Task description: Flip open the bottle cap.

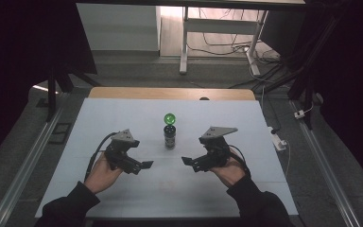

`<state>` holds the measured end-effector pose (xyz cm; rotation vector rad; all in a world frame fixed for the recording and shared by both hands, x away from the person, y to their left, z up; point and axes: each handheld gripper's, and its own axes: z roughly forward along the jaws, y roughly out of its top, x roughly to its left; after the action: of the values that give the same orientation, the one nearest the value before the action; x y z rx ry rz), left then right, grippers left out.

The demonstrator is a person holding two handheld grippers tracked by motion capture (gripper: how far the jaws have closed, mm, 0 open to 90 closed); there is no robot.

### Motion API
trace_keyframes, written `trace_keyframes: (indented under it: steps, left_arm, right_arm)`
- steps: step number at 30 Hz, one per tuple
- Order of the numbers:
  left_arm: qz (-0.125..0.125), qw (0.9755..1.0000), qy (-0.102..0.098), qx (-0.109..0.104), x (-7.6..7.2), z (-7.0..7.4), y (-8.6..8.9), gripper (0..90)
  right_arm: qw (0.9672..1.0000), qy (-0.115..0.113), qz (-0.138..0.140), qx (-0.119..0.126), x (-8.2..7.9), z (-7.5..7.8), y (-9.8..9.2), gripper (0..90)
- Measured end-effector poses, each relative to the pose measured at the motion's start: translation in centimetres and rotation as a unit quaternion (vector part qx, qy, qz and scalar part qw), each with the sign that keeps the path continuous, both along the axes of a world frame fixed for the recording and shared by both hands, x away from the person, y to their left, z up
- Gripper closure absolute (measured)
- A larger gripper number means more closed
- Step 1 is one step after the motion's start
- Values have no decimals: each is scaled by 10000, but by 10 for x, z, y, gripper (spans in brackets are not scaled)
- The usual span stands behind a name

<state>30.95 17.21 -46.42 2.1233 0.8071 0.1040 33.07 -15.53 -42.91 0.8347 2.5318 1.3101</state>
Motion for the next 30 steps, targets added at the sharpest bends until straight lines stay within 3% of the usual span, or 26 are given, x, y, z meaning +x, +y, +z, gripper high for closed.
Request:
trace_keyframes:
  steps: [5,16,20,30]
  left_arm:
    - [108,9999,-8,119,-16,1,13,0]
    - [572,9983,-65,0,-53,2,51,0]
    - [777,9969,-118,-81,-67,1,67,0]
    - [1281,9916,121,-109,-96,-12,101,0]
  right_arm:
    - [10000,-5,-29,0,-11,-2,-17,0]
    - [9980,-129,-615,78,-34,-6,-59,0]
    - [9962,-141,-862,9,-43,-9,-74,0]
    - [9886,3,-1498,-126,-66,-20,-112,0]
